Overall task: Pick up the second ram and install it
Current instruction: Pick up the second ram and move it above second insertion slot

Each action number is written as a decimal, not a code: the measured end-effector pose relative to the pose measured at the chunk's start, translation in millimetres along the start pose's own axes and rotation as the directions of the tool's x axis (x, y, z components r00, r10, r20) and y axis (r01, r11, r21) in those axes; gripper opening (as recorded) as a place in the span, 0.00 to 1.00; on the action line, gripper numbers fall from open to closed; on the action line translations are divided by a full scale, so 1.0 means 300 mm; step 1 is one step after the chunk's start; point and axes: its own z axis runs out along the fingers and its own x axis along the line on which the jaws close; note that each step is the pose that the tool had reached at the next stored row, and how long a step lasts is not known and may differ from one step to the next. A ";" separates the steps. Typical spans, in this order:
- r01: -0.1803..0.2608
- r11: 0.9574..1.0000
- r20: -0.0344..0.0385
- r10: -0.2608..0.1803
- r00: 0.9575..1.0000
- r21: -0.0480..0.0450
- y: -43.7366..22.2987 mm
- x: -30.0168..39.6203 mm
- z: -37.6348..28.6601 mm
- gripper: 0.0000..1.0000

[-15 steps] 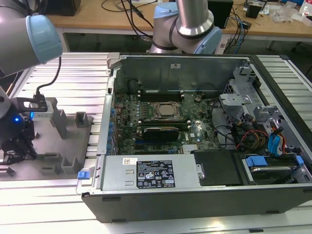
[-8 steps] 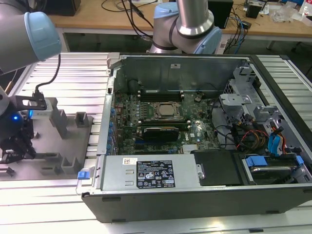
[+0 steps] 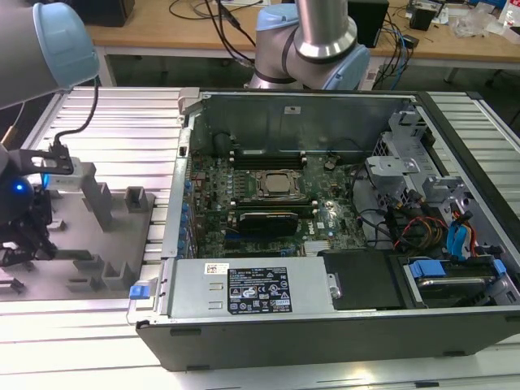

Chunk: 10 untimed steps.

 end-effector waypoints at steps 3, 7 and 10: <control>0.000 1.000 0.000 0.000 1.000 0.000 0.000 -0.001 -0.015 0.13; 0.000 1.000 0.000 0.000 1.000 0.000 0.000 -0.002 -0.036 0.13; 0.000 1.000 0.000 0.000 1.000 0.000 0.000 -0.002 -0.058 0.13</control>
